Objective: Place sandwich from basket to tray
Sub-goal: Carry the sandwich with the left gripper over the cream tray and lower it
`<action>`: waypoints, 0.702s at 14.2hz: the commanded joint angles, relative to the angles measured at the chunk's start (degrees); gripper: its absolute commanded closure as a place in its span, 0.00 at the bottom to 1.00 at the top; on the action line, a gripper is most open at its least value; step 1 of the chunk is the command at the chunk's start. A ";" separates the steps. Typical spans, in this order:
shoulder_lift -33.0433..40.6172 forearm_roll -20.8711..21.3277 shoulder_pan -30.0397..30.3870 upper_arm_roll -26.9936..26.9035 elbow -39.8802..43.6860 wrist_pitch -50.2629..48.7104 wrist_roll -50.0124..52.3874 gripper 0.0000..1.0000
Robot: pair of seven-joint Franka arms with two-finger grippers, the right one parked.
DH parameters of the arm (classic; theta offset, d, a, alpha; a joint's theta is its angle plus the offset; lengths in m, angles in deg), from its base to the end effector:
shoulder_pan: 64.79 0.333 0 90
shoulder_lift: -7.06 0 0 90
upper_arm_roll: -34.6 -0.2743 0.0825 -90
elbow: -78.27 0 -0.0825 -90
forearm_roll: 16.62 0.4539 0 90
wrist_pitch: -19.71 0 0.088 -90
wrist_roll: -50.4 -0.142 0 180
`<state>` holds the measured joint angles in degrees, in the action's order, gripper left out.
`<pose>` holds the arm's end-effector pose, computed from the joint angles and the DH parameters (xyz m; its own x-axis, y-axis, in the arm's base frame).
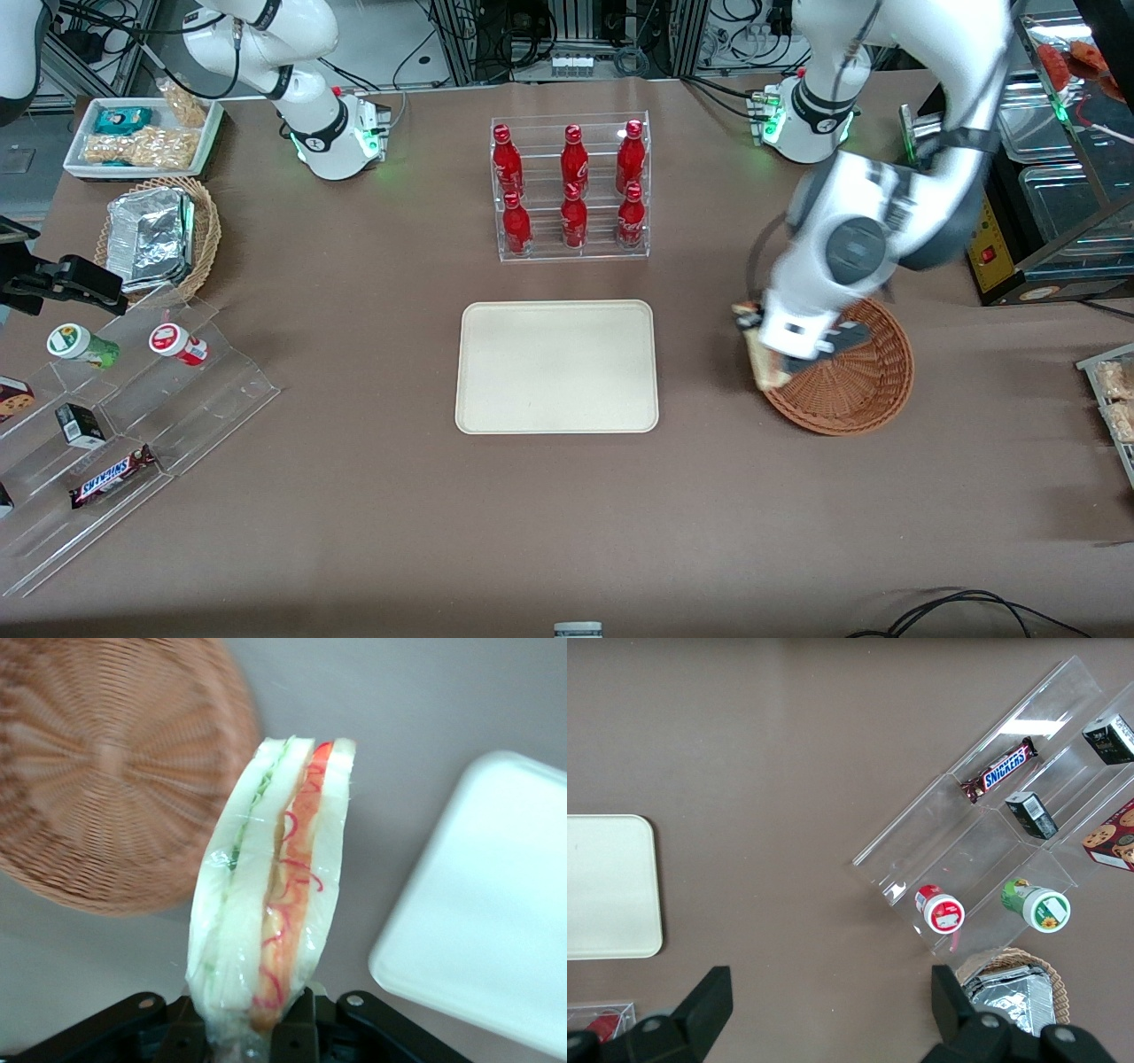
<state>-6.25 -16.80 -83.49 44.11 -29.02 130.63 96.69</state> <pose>0.5633 -0.3021 0.2681 0.9379 0.3158 -0.1435 0.3052 -0.9479 -0.0911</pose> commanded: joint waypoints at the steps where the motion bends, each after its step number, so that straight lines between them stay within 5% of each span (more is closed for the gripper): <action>1: -5.74 0.88 -8.86 -0.98 6.36 -0.97 0.11 0.96; 4: -18.11 1.05 -17.40 -1.16 19.97 -1.06 3.97 0.97; 10: -35.28 1.58 -22.34 -1.16 38.82 -0.18 4.42 0.93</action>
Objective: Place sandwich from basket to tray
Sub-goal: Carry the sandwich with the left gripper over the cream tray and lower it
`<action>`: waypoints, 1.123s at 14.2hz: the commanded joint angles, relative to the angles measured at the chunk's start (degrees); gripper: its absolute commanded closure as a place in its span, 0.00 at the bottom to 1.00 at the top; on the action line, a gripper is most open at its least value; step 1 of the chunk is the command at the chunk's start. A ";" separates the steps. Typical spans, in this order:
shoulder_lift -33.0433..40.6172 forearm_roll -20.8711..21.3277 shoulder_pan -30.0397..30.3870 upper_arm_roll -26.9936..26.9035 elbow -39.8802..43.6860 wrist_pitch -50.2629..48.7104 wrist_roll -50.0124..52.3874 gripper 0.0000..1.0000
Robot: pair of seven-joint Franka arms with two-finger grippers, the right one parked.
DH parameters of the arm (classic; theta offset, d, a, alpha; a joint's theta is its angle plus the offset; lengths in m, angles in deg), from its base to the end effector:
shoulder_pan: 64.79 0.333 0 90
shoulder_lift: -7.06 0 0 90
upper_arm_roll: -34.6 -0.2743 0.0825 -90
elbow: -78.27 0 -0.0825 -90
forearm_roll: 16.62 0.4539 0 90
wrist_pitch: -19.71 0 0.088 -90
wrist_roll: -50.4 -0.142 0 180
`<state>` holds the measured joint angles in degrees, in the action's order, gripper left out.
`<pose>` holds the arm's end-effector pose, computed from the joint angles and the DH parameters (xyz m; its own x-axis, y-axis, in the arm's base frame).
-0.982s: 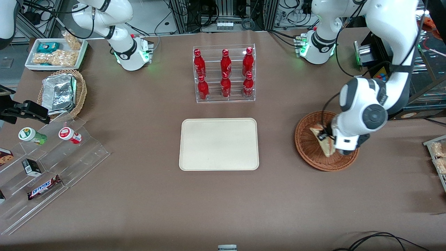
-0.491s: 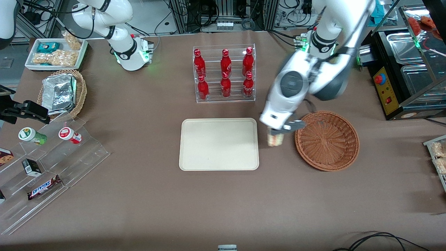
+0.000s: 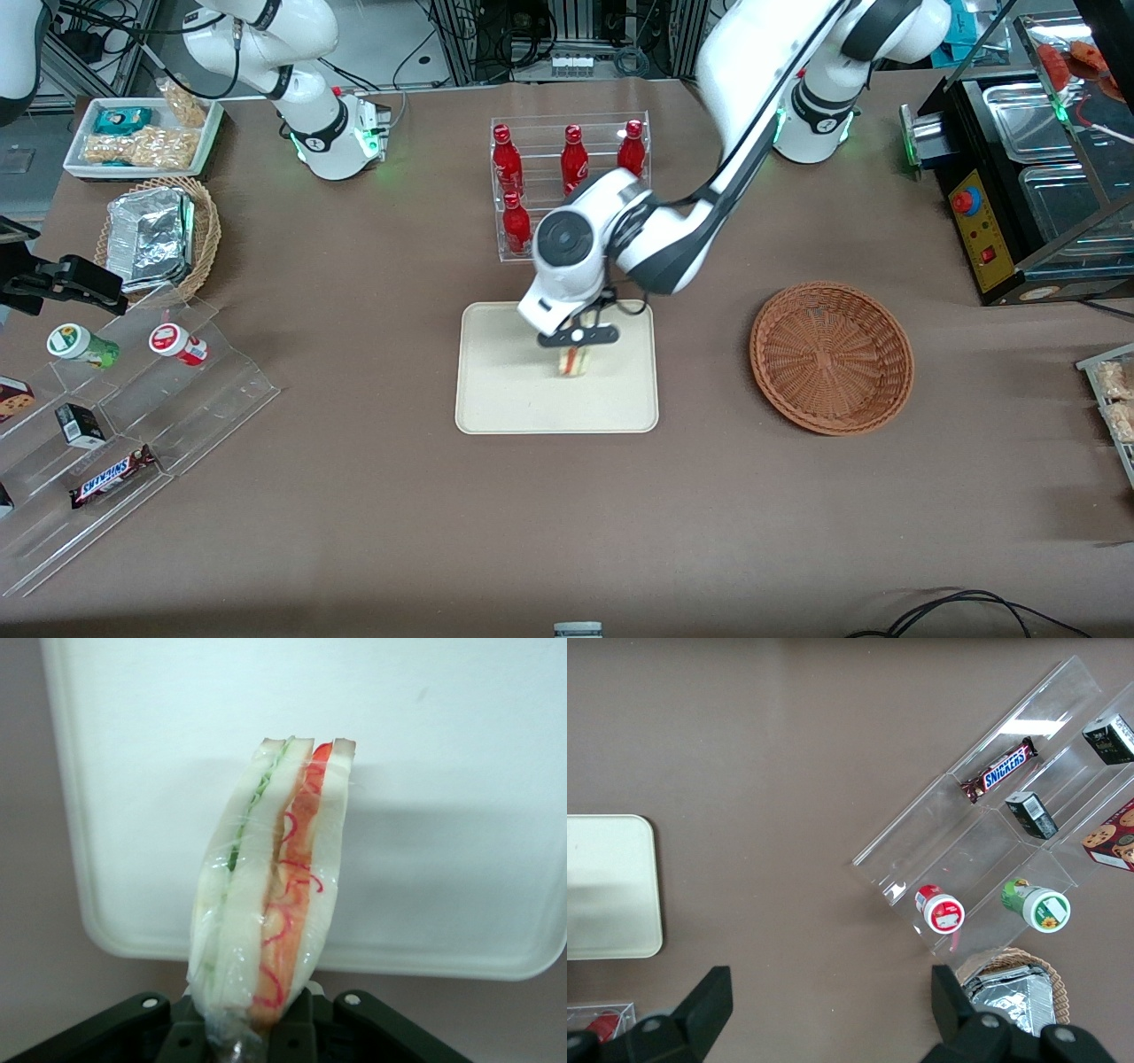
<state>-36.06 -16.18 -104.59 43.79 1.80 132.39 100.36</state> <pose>0.5072 -0.5587 0.1786 0.9872 0.0511 -0.1511 0.0486 -0.9986 -0.0205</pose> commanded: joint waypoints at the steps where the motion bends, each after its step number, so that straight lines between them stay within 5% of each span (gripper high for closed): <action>1: -6.79 0.96 -1.24 -1.02 8.70 -1.42 0.92 0.93; 5: -12.07 3.58 -1.24 -1.19 14.94 0.60 10.23 0.88; 6: -12.08 4.55 -1.33 -1.11 14.86 0.70 10.41 0.80; 7: -12.34 4.74 -1.41 -1.11 14.86 0.87 10.50 0.53; 8: -12.43 4.74 -1.59 -1.11 14.77 1.48 11.11 0.05; 12: -9.37 6.85 -1.94 -1.80 14.86 -1.13 14.89 0.00; 16: 3.80 4.40 4.80 -2.07 14.59 -13.69 14.11 0.00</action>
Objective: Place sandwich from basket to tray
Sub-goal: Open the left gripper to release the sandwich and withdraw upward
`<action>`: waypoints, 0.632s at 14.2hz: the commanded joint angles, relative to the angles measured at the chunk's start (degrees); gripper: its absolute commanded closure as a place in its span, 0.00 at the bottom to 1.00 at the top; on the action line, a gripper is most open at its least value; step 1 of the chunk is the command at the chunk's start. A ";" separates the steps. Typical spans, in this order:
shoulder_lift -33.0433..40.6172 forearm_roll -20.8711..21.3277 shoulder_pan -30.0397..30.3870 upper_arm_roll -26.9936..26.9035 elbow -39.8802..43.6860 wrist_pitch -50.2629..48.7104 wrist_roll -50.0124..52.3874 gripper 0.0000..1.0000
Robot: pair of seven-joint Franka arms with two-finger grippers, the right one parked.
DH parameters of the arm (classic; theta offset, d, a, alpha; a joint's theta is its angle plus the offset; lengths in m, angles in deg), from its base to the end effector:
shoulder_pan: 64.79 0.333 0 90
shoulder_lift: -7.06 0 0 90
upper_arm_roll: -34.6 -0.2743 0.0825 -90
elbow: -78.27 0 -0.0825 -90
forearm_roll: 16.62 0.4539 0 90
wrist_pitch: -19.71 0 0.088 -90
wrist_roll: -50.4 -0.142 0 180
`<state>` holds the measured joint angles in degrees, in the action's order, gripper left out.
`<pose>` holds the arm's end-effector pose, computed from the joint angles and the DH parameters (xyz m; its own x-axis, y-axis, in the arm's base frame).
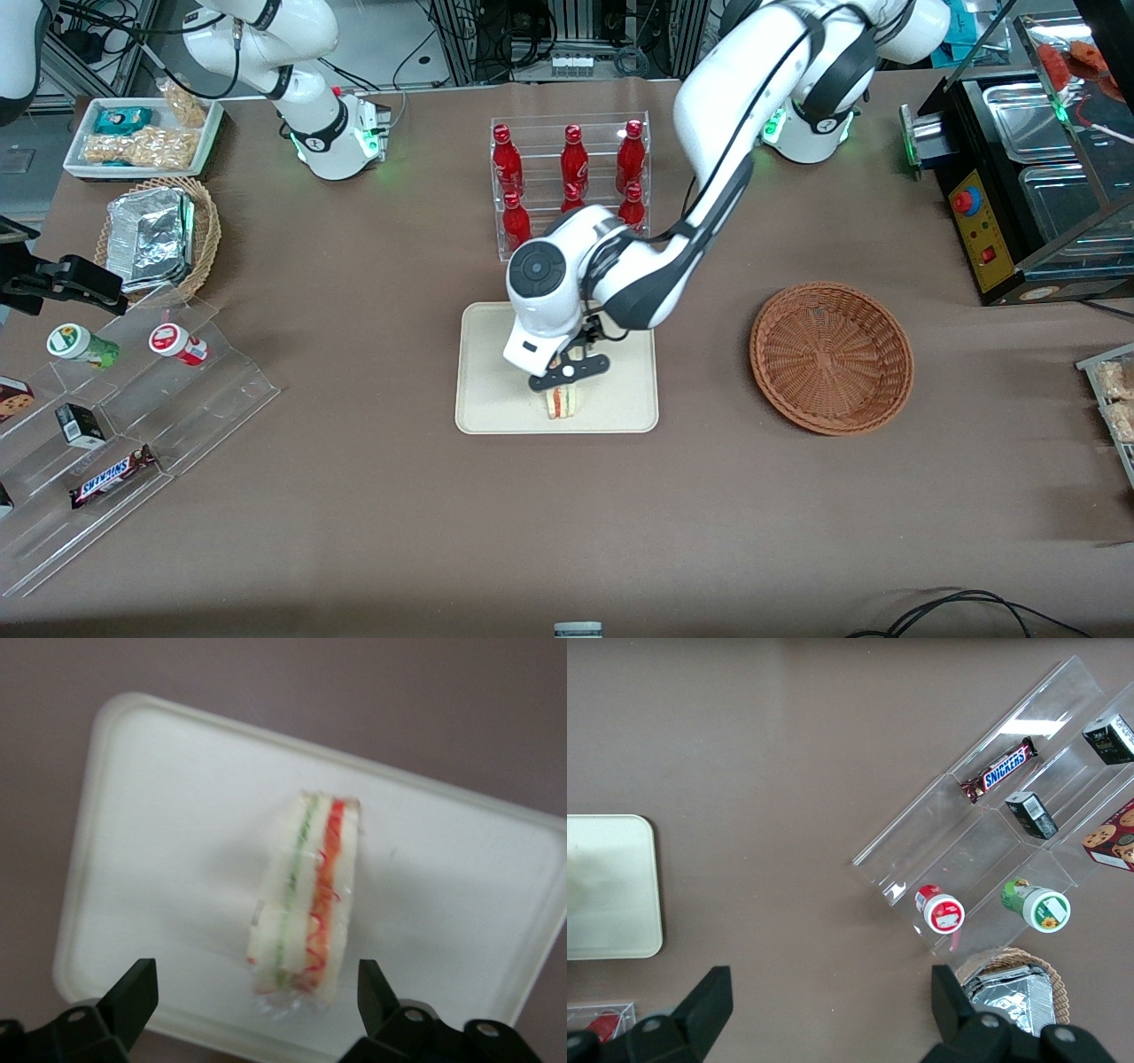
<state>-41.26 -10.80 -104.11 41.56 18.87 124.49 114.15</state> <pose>0.5775 -0.5511 0.2507 0.9506 0.3101 -0.0149 0.3092 -0.9500 -0.0443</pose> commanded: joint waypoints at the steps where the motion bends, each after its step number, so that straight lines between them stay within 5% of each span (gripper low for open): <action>1: 12.69 -3.60 7.13 0.16 -2.82 -8.34 -2.03 0.00; 9: 31.44 -9.78 28.57 -0.02 -11.09 -31.88 -28.91 0.00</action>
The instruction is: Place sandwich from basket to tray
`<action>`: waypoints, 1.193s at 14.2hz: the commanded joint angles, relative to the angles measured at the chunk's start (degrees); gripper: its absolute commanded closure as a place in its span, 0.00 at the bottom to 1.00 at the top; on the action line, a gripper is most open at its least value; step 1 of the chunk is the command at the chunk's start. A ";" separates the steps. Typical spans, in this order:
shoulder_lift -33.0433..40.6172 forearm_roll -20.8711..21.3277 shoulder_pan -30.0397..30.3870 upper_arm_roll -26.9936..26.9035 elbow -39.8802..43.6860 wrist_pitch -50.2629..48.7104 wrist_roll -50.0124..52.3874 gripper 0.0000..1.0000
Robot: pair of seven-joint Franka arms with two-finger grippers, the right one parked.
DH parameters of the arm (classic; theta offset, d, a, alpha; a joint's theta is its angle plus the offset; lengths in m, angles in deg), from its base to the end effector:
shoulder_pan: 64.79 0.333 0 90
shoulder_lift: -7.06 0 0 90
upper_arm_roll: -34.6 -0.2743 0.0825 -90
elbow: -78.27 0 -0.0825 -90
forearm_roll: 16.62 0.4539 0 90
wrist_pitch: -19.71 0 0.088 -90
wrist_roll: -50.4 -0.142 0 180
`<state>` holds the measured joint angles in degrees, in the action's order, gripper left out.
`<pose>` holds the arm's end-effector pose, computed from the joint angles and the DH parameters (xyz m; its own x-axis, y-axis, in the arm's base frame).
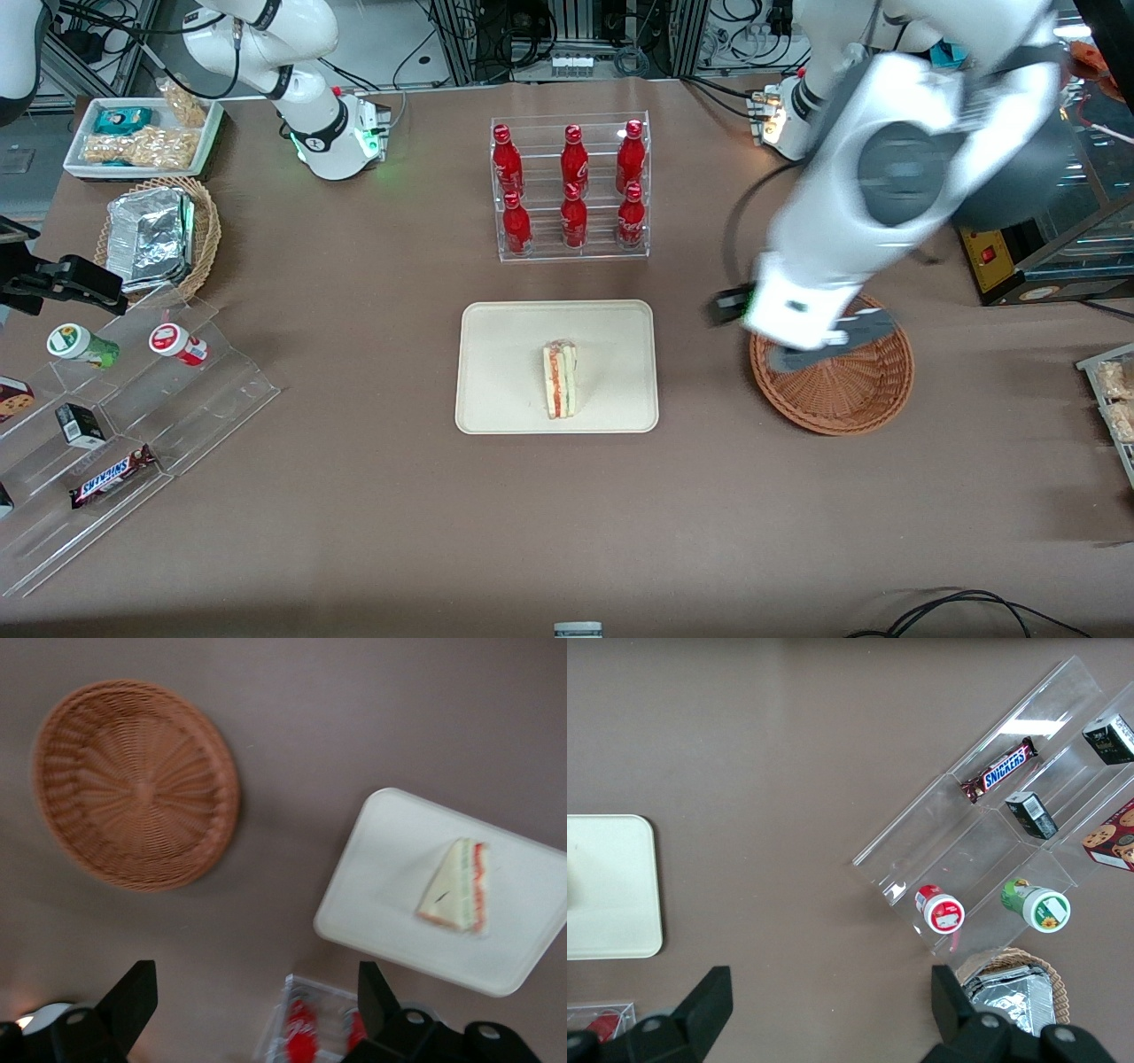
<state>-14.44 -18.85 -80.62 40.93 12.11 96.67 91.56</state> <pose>0.6387 -0.2536 0.5047 0.9269 0.3239 -0.1899 0.3181 -0.9461 -0.0608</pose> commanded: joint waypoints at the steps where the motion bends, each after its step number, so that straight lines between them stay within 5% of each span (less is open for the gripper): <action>1: 5.76 -1.64 7.64 0.52 -4.33 -7.14 -10.36 0.00; 6: 8.57 -1.73 21.88 0.52 -8.26 -9.12 -26.90 0.00; 10: 17.27 -0.76 22.78 0.44 -22.32 1.34 -28.24 0.00; 14: 18.51 -0.42 23.39 0.43 -20.68 -1.80 -34.03 0.00; 17: 19.57 5.03 22.87 0.87 -20.50 -1.81 -34.49 0.00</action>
<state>3.19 -16.34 -57.77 41.43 -6.90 95.11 58.47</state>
